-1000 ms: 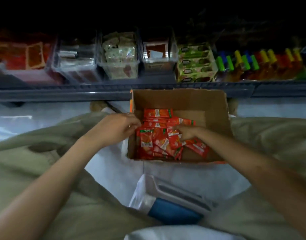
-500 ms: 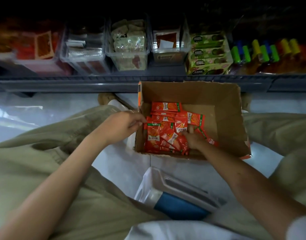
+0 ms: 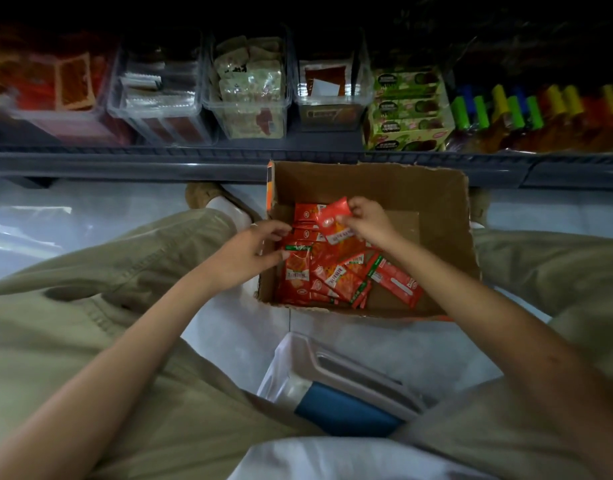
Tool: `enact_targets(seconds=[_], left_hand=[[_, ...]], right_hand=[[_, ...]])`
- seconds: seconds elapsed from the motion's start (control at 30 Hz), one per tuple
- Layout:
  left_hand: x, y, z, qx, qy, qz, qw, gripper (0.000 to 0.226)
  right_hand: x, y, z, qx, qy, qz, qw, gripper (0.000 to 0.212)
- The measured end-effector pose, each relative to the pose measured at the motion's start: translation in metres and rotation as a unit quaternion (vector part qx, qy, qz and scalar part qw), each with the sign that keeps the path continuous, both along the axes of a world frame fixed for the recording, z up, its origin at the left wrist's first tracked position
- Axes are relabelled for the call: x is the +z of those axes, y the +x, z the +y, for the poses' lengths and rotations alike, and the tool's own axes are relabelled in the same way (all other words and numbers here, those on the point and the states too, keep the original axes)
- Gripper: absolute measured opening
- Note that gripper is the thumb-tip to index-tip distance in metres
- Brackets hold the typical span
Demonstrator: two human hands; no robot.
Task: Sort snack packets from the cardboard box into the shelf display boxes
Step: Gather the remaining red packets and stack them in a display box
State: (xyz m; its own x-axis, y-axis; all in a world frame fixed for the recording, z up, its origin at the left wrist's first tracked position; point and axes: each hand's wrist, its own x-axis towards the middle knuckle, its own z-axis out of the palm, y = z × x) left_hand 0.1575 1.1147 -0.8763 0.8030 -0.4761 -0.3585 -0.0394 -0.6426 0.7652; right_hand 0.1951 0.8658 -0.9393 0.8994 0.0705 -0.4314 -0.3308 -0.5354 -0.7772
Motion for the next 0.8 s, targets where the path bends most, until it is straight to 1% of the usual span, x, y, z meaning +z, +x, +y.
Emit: enact_targets(seconds=[0.03, 0.07, 0.1, 0.17, 0.23, 0.27, 0.3, 0.33, 0.37, 0.4, 0.43, 0.5, 0.53, 0.57, 0.6, 0.63, 0.67, 0.7, 0.73, 0.8], left_hand=[[-0.001, -0.001, 0.000, 0.022, -0.015, 0.016, 1.000, 0.049], [-0.002, -0.002, -0.001, 0.044, -0.039, 0.038, 0.998, 0.056], [-0.002, -0.003, -0.002, 0.064, -0.076, 0.062, 0.993, 0.061], [-0.002, -0.005, -0.003, 0.097, -0.174, 0.091, 0.976, 0.064], [-0.001, -0.007, -0.007, 0.135, -0.246, 0.079, 0.957, 0.061], [-0.002, -0.007, -0.009, 0.160, -0.259, 0.063, 0.950, 0.056], [-0.004, -0.006, -0.010, 0.184, -0.256, 0.043, 0.948, 0.050], [-0.005, -0.005, -0.010, 0.203, -0.240, 0.026, 0.949, 0.044], [-0.008, -0.002, -0.007, 0.215, -0.215, 0.015, 0.953, 0.039], [-0.012, 0.000, -0.003, 0.220, -0.185, 0.010, 0.958, 0.036], [-0.016, 0.003, 0.001, 0.225, -0.158, 0.005, 0.961, 0.033], [-0.023, 0.009, 0.010, 0.248, -0.130, -0.002, 0.960, 0.031], [-0.025, 0.011, 0.012, 0.265, -0.131, 0.000, 0.955, 0.030], [-0.026, 0.013, 0.012, 0.280, -0.135, 0.005, 0.950, 0.030], [-0.026, 0.015, 0.012, 0.291, -0.139, 0.011, 0.946, 0.029], [-0.027, 0.017, 0.011, 0.301, -0.143, 0.016, 0.943, 0.029], [-0.027, 0.018, 0.011, 0.307, -0.146, 0.020, 0.940, 0.030], [-0.028, 0.019, 0.011, 0.311, -0.148, 0.024, 0.939, 0.031], [-0.028, 0.019, 0.010, 0.311, -0.146, 0.026, 0.939, 0.031], [-0.029, 0.018, 0.010, 0.314, -0.141, 0.029, 0.938, 0.030]], right_hand=[[0.016, 0.004, 0.005, -0.018, 0.079, 0.020, 0.996, 0.013], [0.030, 0.006, 0.011, -0.044, 0.158, 0.039, 0.986, 0.009], [0.042, 0.007, 0.018, -0.073, 0.235, 0.054, 0.968, 0.008], [0.056, 0.009, 0.034, -0.117, 0.345, 0.089, 0.927, 0.008], [0.065, 0.010, 0.050, -0.128, 0.399, 0.126, 0.899, 0.009], [0.067, 0.010, 0.055, -0.120, 0.407, 0.141, 0.894, 0.011], [0.068, 0.010, 0.058, -0.106, 0.400, 0.152, 0.898, 0.018], [0.064, 0.011, 0.058, -0.087, 0.365, 0.157, 0.914, 0.030], [0.060, 0.011, 0.057, -0.072, 0.309, 0.158, 0.935, 0.043], [0.052, 0.013, 0.054, -0.059, 0.242, 0.155, 0.956, 0.051], [0.041, 0.014, 0.050, -0.055, 0.188, 0.163, 0.967, 0.052], [0.009, 0.011, 0.038, -0.034, 0.067, 0.178, 0.981, 0.037], [-0.011, 0.008, 0.030, 0.015, -0.015, 0.185, 0.983, 0.031], [-0.031, 0.003, 0.021, 0.083, -0.094, 0.198, 0.972, 0.031], [-0.047, -0.006, 0.015, 0.139, -0.157, 0.228, 0.951, 0.031], [-0.064, -0.015, 0.010, 0.175, -0.199, 0.257, 0.929, 0.038], [-0.080, -0.025, 0.006, 0.192, -0.234, 0.275, 0.912, 0.053], [-0.092, -0.034, 0.002, 0.194, -0.251, 0.280, 0.906, 0.064], [-0.096, -0.042, 0.003, 0.181, -0.255, 0.274, 0.910, 0.065], [-0.105, -0.054, 0.005, 0.163, -0.274, 0.237, 0.918, 0.053]])
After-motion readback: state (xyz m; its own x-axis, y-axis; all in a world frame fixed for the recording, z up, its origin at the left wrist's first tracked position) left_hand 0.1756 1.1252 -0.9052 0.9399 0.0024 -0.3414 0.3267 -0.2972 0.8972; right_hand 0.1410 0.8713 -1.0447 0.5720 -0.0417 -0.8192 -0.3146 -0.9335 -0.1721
